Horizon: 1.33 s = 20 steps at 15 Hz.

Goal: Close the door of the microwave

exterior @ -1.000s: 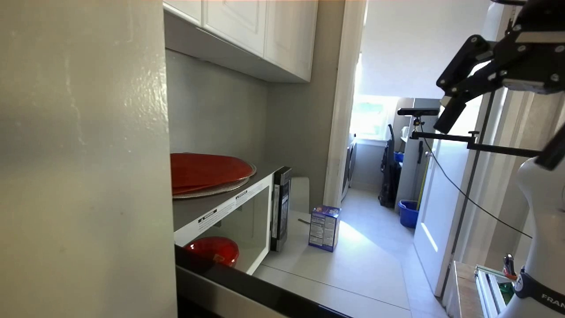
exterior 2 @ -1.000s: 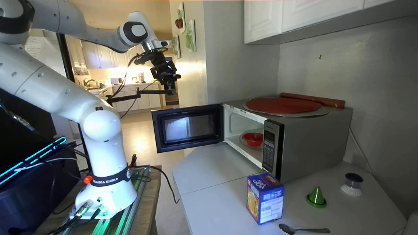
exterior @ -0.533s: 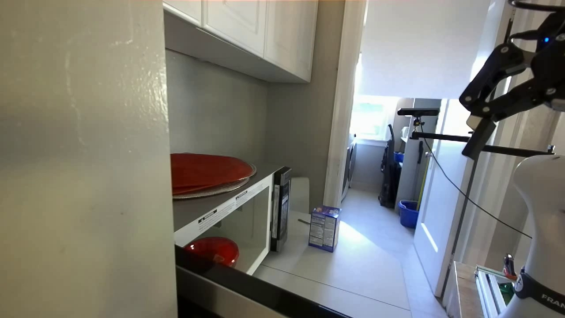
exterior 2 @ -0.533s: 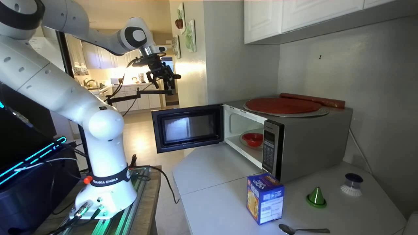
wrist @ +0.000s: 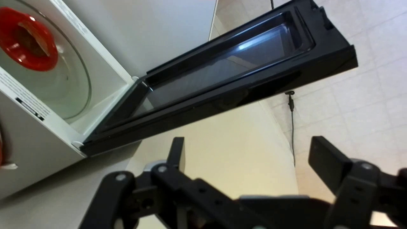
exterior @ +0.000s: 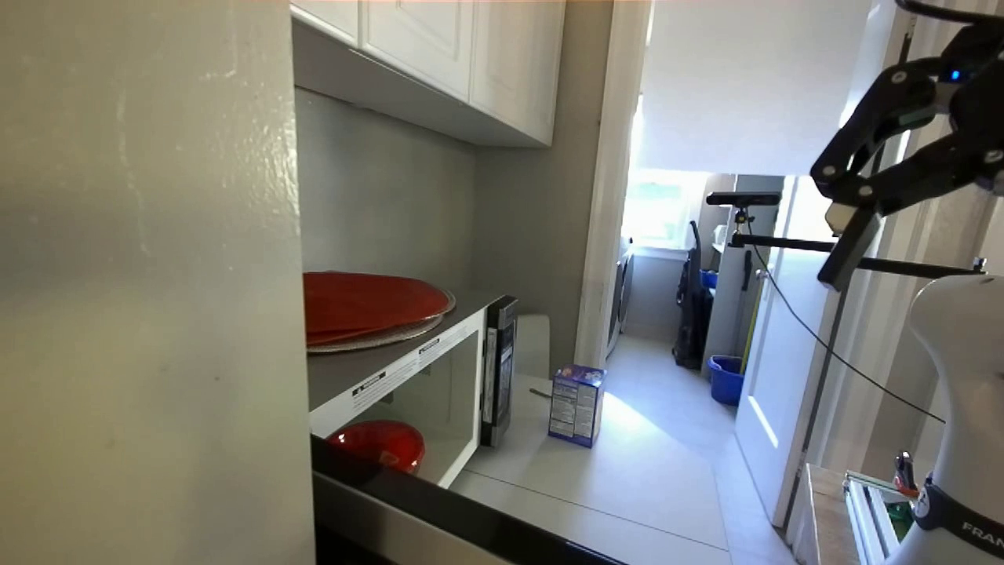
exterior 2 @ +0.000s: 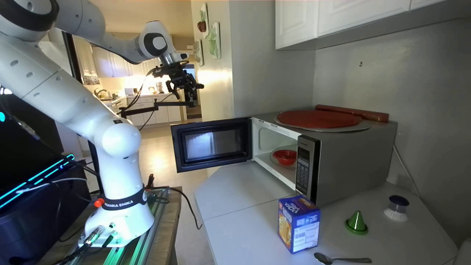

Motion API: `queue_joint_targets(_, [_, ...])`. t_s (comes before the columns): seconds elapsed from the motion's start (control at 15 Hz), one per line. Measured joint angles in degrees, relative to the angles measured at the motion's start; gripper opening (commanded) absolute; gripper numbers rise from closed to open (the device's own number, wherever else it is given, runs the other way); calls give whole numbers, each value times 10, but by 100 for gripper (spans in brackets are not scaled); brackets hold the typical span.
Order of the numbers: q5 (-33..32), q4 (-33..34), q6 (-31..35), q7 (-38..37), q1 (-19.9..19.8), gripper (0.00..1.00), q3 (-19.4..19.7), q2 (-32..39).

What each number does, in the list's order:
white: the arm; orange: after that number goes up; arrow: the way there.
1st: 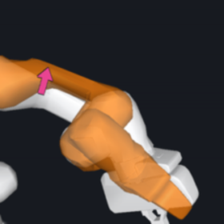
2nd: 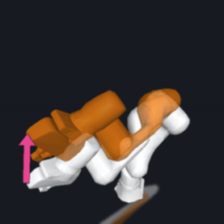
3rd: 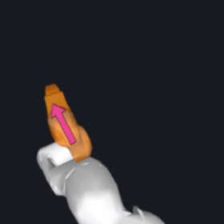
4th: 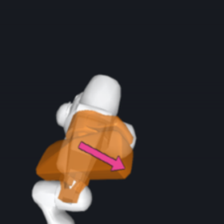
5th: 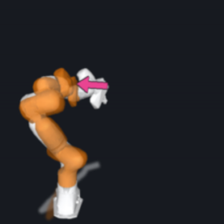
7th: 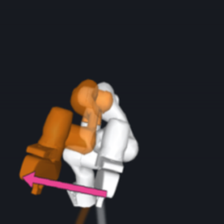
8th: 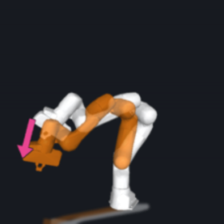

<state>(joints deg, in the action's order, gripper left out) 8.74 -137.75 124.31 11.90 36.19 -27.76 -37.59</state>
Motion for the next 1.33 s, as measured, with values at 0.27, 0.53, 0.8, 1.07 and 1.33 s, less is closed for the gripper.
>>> queue_joint_targets(0.27, [-9,11,64,51,17,66,11,57])
queue_joint_targets(0.53, [-38,39,87,85,17,38,23,119])
queue_joint_targets(0.8, [-62,75,92,103,17,9,23,183])
queue_joint_targets(1.07, [-72,99,107,114,17,0,23,236])
queue_joint_targets(1.33, [-72,107,123,123,14,0,25,275])
